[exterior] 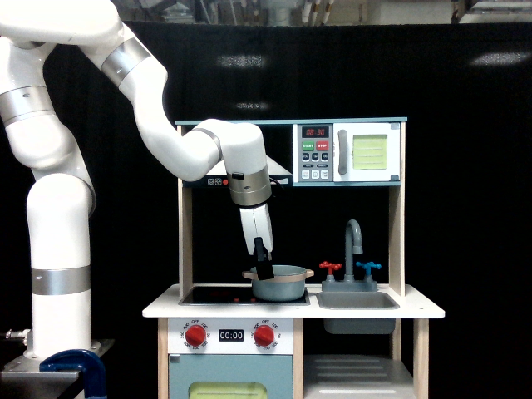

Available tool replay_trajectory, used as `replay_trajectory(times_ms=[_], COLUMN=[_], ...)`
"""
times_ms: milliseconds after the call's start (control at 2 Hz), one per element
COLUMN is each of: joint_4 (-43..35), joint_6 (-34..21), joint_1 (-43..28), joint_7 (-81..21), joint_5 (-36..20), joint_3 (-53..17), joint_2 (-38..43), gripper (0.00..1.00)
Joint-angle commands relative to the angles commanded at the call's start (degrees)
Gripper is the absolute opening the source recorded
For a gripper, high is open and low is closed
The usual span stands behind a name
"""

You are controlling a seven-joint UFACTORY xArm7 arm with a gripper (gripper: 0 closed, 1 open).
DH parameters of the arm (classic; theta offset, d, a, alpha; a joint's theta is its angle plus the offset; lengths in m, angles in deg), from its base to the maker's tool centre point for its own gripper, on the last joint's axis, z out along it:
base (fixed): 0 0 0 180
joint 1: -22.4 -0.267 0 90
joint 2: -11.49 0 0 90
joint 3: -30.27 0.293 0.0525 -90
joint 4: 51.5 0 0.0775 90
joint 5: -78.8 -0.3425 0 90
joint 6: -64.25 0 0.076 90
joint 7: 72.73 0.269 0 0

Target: Put the bowl inside the kitchen cabinet

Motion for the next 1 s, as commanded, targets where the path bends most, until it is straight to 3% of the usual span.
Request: replay_trajectory(times_ms=[500,1000], joint_4=[-2.1,-2.2], joint_6=[-1.0,3.8], joint_1=[-1.9,-2.7], joint_7=[-7.2,-0.6], joint_5=[-7.4,-10.2], joint_3=[-2.3,-0.4], joint_2=[3.1,4.7], gripper=[1.0,1.0])
